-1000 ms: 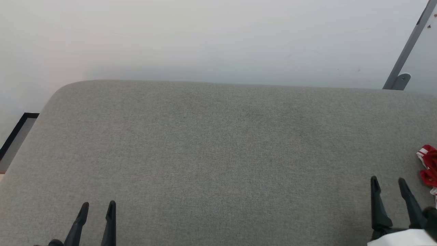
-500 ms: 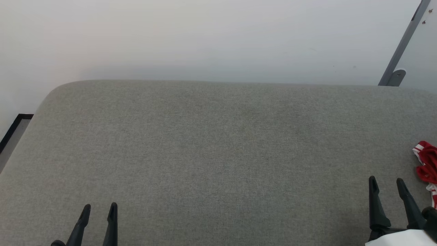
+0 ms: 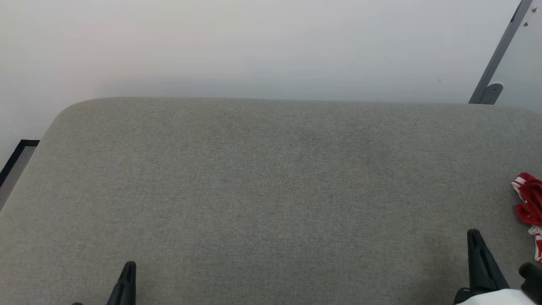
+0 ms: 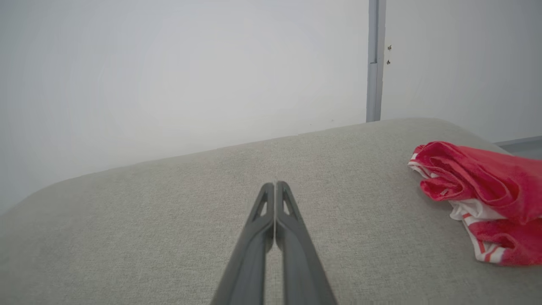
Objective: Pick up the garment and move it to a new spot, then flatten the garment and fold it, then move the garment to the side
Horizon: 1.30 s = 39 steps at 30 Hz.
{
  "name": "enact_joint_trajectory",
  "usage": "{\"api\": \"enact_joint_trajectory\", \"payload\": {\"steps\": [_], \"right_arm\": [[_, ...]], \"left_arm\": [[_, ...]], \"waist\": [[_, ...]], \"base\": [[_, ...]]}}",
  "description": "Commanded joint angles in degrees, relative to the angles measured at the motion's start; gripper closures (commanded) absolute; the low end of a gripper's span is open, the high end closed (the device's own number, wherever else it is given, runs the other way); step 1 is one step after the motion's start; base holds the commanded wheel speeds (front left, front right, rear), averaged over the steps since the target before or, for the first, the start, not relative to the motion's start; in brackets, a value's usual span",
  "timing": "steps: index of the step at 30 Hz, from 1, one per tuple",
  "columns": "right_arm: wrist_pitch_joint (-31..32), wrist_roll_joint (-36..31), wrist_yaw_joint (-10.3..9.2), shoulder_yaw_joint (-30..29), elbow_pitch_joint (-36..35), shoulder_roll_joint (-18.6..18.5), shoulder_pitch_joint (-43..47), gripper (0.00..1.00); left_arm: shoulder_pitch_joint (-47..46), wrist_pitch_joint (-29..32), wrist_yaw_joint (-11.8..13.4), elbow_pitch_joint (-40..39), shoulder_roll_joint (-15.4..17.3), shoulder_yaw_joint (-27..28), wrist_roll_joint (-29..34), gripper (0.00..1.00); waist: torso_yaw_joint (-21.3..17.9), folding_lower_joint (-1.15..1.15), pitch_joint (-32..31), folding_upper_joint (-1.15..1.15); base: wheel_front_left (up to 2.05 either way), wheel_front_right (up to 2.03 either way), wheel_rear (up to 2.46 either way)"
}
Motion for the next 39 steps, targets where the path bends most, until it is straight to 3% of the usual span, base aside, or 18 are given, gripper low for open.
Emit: {"api": "enact_joint_trajectory", "payload": {"steps": [1, 39], "right_arm": [[0.61, 2.67, 0.0, -0.15, -0.49, -0.16, -1.35, 1.0], [7.68, 35.64, 0.0, 1.27, 3.27, 0.13, -7.15, 1.0]], "left_arm": [[-0.98, 0.43, 0.08, -0.58, 0.37, 0.38, -2.63, 1.0], [-10.23, 8.65, 0.05, 5.1, -2.59, 2.94, -32.15, 1.0]], "waist": [[-0.06, 0.0, 0.01, 0.0], [-1.33, 0.0, 0.55, 0.0]], "base": [[0.0, 0.0, 0.0], [0.0, 0.0, 0.0]]}}
